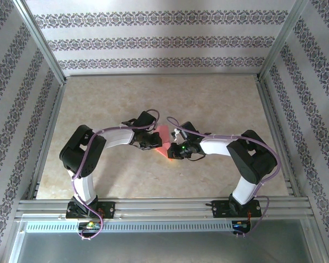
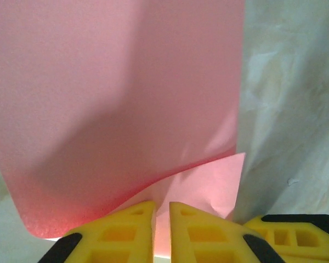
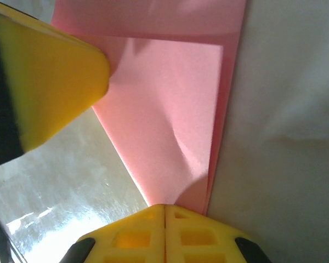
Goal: Fold a paper plane with a square sheet of paper (pick it up from the middle)
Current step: Third fold the triangle at the center of the table.
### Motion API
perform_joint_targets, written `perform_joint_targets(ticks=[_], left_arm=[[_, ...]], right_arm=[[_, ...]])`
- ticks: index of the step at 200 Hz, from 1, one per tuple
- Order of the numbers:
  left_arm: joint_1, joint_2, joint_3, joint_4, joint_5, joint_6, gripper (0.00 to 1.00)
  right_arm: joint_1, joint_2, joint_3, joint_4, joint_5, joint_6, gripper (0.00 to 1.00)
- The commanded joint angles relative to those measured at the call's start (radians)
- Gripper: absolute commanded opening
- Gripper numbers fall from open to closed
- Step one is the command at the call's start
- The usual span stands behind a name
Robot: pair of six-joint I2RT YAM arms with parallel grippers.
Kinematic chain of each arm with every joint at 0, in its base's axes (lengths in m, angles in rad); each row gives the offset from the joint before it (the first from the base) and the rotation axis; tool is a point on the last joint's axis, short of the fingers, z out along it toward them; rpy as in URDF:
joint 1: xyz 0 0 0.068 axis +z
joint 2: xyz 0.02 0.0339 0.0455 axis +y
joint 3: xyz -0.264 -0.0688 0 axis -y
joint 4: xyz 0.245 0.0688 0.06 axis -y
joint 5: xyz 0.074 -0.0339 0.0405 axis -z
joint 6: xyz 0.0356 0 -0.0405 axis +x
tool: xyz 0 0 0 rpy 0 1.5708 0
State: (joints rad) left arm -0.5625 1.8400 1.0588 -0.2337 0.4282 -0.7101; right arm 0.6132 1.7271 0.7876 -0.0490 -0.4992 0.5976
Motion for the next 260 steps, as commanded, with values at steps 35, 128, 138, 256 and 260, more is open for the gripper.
perform_joint_targets(ticks=[35,128,138,256,260], left_arm=[[-0.054,-0.039,-0.076,0.125,0.031,-0.102,0.11],[-0.073,0.0,-0.11,0.107,-0.058,-0.032,0.1],[-0.068,0.004,-0.113,0.103,-0.064,-0.027,0.1],[0.133,-0.01,-0.134,0.045,-0.089,0.055,0.1],[0.141,-0.009,-0.134,0.044,-0.089,0.058,0.1]], right_arm=[[0.012,0.046,0.011,-0.109,0.105,0.022,0.08],[0.013,0.066,0.013,-0.185,0.149,0.026,0.08],[0.012,0.068,0.013,-0.192,0.155,0.024,0.08],[0.013,0.071,-0.004,-0.255,0.223,-0.007,0.07],[0.013,0.071,-0.004,-0.256,0.223,-0.007,0.07]])
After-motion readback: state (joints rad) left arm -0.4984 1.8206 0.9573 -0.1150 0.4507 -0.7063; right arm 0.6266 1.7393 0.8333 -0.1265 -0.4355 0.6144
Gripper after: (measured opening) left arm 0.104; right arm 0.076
